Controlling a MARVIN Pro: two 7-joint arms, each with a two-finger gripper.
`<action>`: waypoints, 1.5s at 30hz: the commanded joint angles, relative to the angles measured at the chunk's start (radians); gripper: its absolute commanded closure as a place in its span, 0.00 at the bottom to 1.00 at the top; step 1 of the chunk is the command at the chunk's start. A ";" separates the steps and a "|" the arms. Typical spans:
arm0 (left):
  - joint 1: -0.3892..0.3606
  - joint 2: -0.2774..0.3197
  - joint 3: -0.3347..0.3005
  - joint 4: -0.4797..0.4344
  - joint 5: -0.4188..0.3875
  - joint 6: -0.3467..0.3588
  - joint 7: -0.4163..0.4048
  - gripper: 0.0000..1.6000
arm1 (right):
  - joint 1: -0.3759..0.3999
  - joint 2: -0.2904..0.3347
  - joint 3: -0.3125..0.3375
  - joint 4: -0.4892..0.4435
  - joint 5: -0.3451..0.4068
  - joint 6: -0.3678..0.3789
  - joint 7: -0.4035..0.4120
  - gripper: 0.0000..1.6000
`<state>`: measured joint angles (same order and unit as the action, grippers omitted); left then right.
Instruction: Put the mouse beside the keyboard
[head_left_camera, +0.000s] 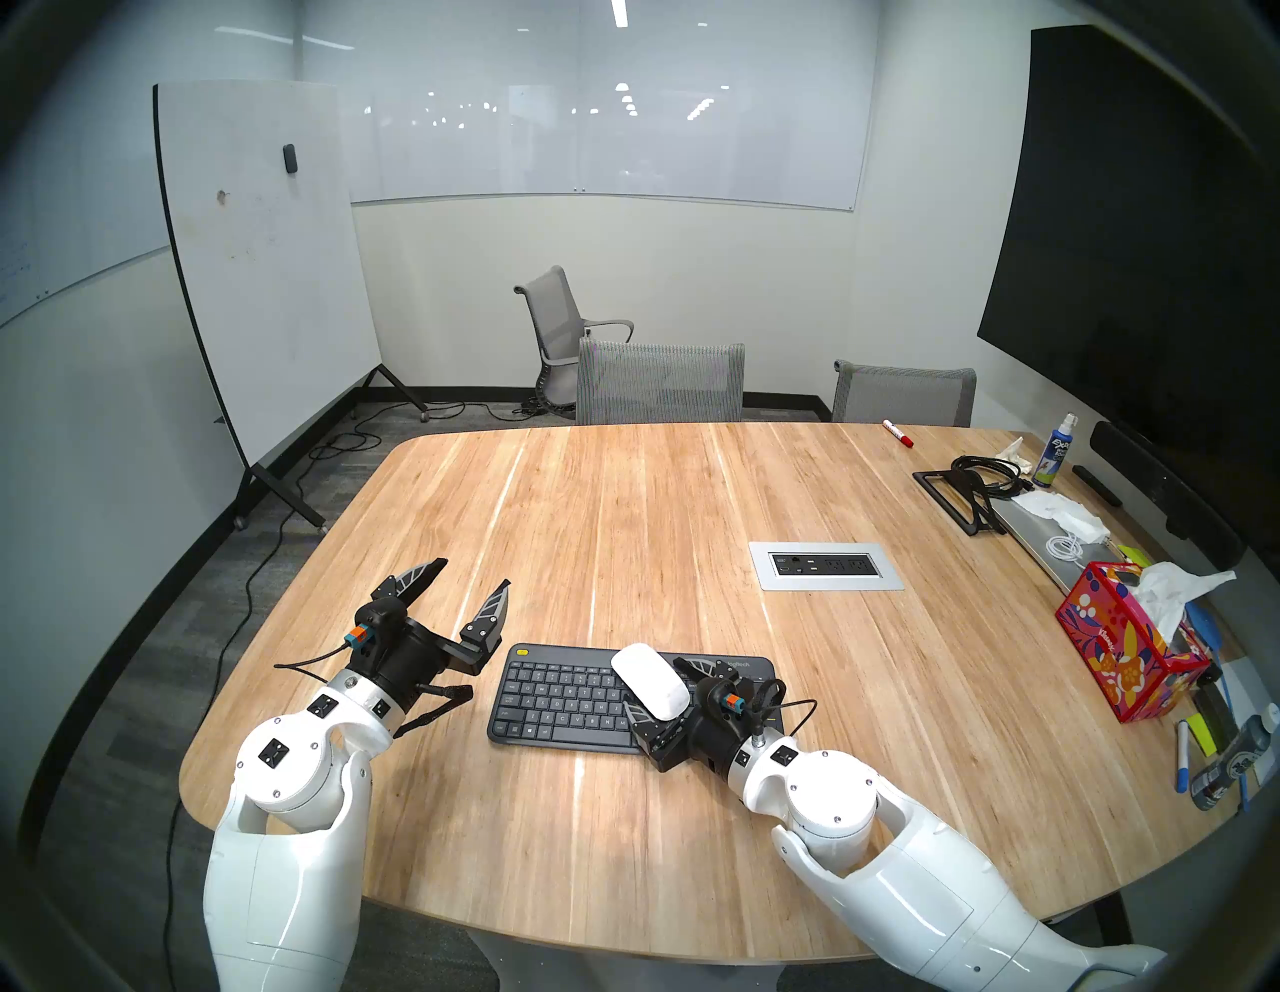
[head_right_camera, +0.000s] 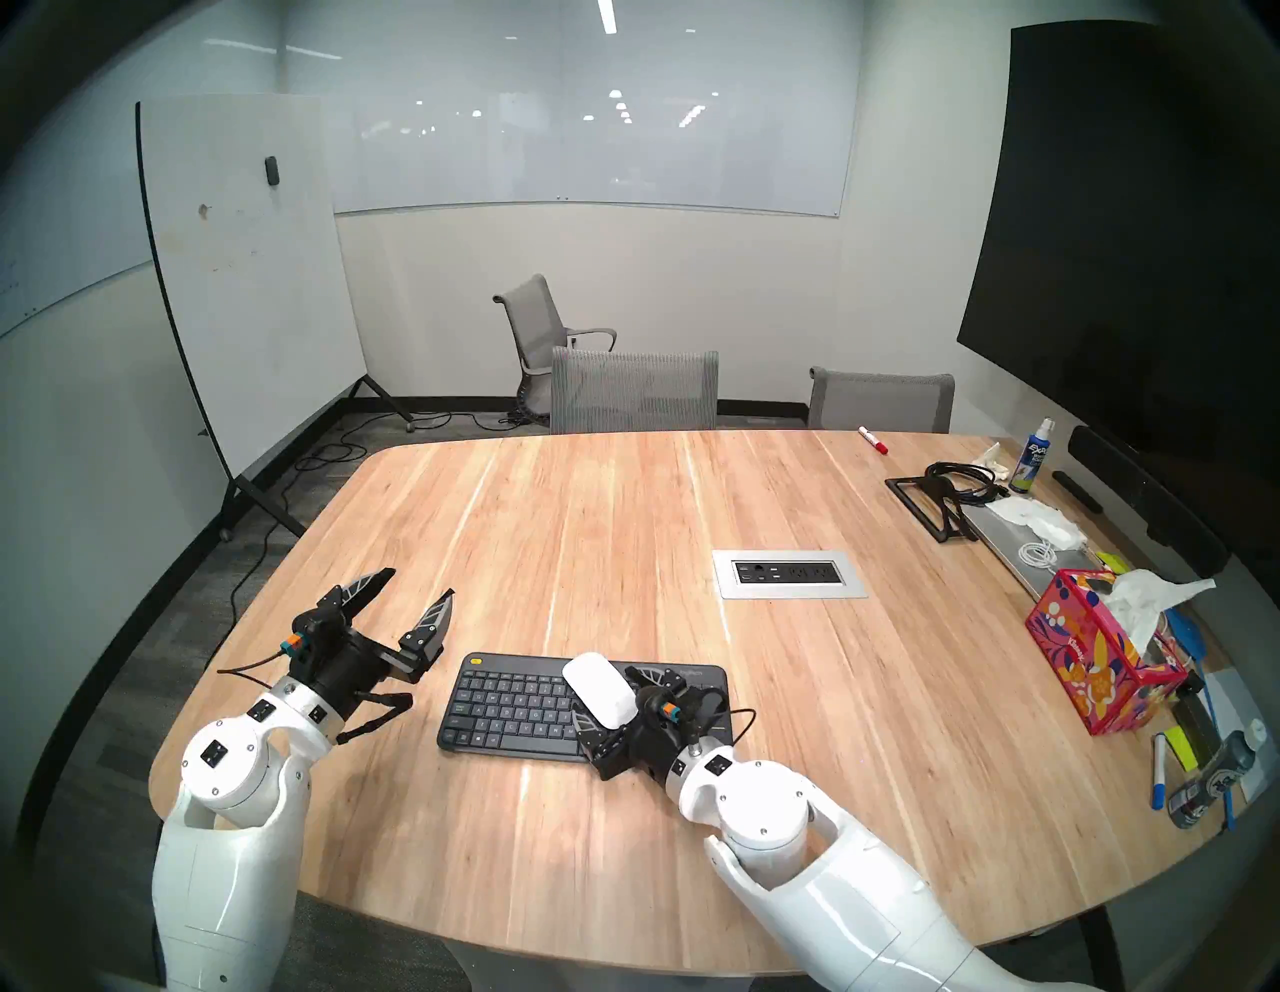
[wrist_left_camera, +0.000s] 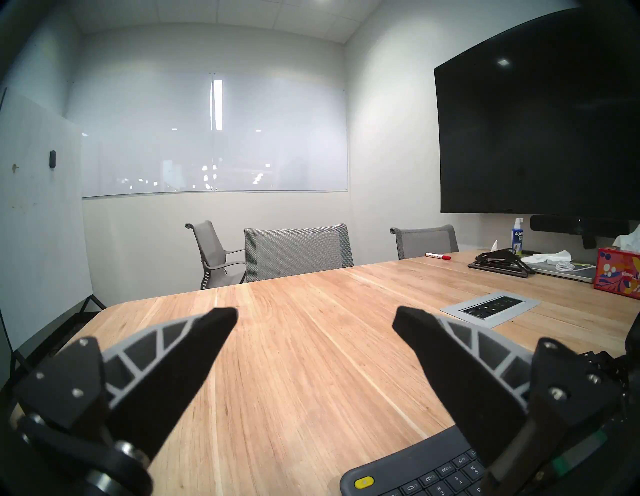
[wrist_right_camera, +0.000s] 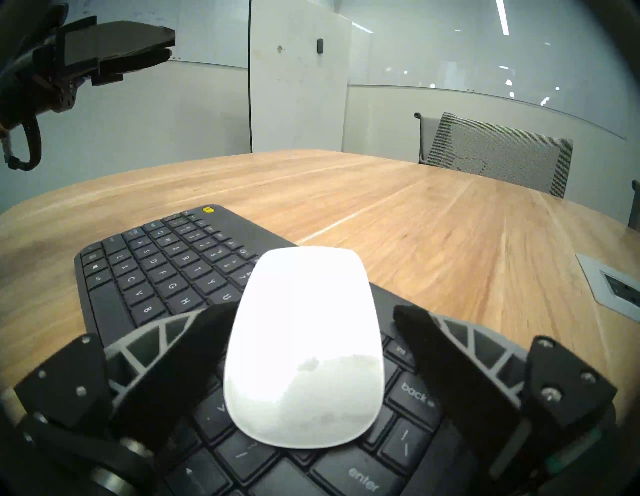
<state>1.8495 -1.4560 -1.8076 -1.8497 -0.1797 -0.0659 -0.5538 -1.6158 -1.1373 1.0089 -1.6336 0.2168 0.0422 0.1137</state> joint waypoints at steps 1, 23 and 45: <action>-0.002 0.000 0.000 -0.017 0.000 -0.001 0.000 0.00 | 0.013 -0.007 0.010 -0.004 0.011 -0.006 0.005 0.60; -0.002 0.000 0.000 -0.016 0.000 -0.002 0.000 0.00 | -0.114 0.068 0.126 -0.163 0.064 -0.041 -0.040 1.00; -0.002 0.001 0.000 -0.015 0.000 -0.002 0.000 0.00 | -0.412 0.217 0.291 -0.356 0.168 -0.162 -0.203 1.00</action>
<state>1.8496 -1.4558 -1.8074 -1.8495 -0.1798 -0.0660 -0.5539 -1.9242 -0.9740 1.2587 -1.9201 0.3635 -0.0600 -0.0445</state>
